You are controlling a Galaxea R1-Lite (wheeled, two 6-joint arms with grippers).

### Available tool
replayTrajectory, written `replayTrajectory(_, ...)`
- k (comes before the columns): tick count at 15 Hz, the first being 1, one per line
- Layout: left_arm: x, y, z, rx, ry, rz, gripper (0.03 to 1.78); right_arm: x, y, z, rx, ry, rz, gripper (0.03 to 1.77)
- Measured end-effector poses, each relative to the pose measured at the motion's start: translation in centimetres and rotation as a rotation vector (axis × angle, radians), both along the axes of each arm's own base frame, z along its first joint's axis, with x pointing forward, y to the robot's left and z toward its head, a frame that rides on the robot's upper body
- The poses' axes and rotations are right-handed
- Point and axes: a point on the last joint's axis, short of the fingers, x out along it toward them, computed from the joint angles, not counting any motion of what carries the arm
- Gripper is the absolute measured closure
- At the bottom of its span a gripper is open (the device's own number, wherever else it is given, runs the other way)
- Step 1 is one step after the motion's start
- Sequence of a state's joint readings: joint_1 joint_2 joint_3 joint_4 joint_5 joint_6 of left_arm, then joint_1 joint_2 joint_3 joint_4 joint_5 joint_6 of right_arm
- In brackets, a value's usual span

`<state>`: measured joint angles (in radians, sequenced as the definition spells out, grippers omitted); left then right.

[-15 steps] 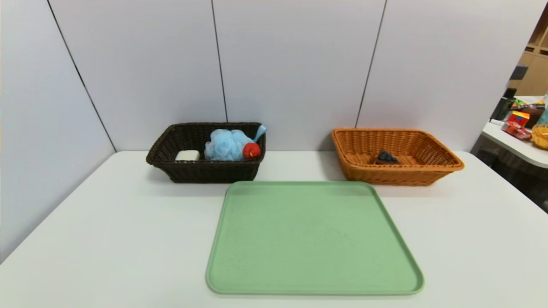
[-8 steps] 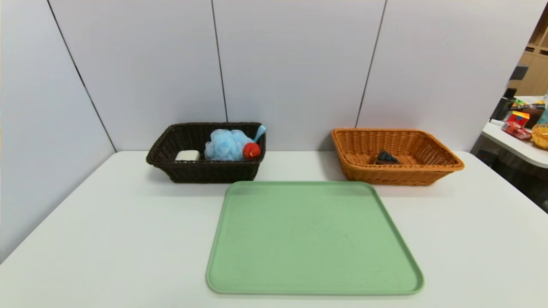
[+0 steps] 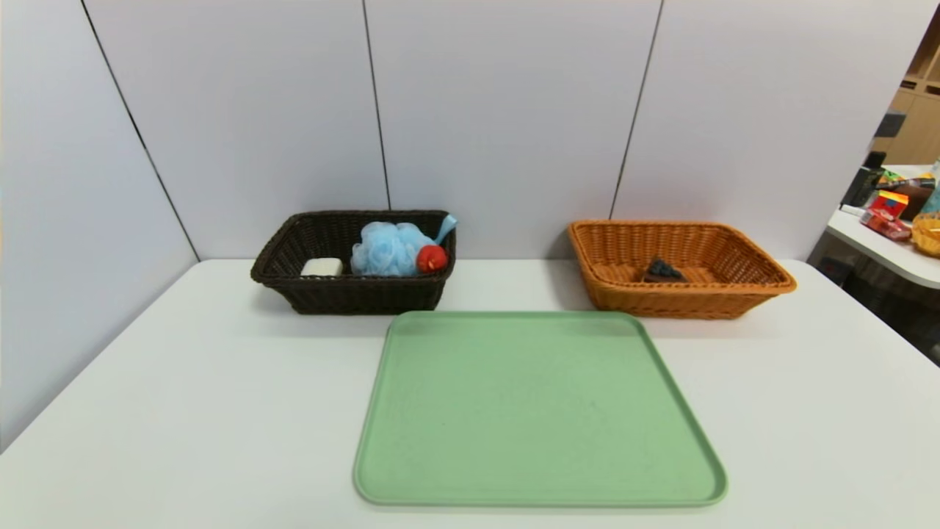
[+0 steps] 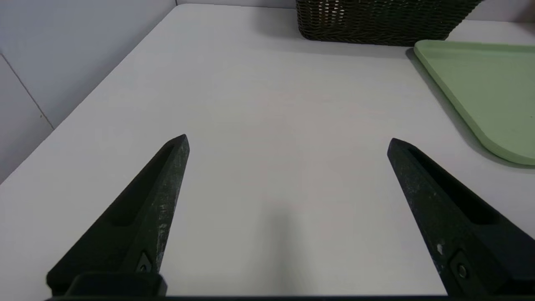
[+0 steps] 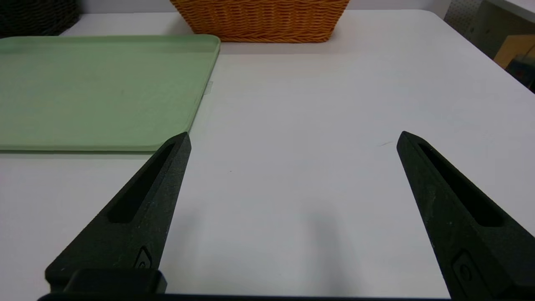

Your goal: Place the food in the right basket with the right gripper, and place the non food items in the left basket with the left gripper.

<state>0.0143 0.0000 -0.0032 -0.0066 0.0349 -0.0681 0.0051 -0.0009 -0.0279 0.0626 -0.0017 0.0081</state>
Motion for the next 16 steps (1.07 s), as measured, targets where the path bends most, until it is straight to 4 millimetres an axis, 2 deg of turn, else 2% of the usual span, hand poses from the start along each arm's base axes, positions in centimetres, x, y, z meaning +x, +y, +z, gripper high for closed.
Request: replayTrajectory(16,0.03,0.00,-0.03,0.000,-0.001,0.001,0.12,0.00,0.00,-0.02,0.001,0.000,-0.001,0.10)
